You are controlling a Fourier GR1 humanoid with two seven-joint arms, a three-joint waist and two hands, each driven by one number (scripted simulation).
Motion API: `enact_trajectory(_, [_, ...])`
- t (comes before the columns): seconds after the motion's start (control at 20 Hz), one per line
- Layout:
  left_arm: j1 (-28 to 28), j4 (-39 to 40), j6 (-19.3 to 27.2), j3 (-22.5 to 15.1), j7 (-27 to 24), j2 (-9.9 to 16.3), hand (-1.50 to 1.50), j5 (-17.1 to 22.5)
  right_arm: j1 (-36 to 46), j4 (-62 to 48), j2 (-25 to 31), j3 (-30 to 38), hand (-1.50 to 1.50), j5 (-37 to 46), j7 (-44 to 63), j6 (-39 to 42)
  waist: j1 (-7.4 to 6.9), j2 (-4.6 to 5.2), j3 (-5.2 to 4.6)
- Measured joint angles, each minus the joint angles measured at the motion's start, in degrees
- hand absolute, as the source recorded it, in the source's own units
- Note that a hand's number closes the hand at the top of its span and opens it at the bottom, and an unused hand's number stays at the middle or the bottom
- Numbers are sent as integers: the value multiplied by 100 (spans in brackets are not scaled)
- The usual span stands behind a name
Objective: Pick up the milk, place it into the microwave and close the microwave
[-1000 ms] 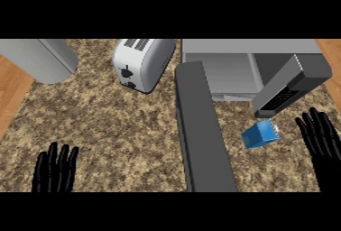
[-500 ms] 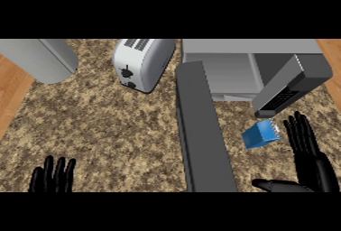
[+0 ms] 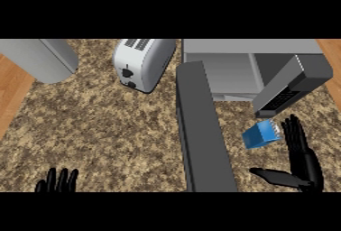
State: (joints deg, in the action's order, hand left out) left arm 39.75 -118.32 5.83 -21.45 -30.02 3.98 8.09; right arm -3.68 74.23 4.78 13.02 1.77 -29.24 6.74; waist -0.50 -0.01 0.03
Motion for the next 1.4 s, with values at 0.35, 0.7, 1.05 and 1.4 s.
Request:
enact_trajectory(0.35, [19, 103, 14, 30, -170, 84, -150, 156, 563, -1564, 298, 254, -150, 72, -1057, 53, -2, 3, 1])
enact_trajectory(0.7, [203, 265, -77, 28, -506, 261, -150, 287, 1012, -2764, 487, 364, -150, 149, -1823, 13, -4, 3, 0])
enact_trajectory(1.05, [231, 255, 0, -57, -598, 318, -150, 335, 1499, -3572, 575, 310, -150, 277, -2296, -67, -4, 3, 1])
enact_trajectory(1.4, [190, 271, 126, -148, -591, 369, -150, 349, 1762, -4009, 611, 250, -150, 241, -2517, 65, -2, 3, -1])
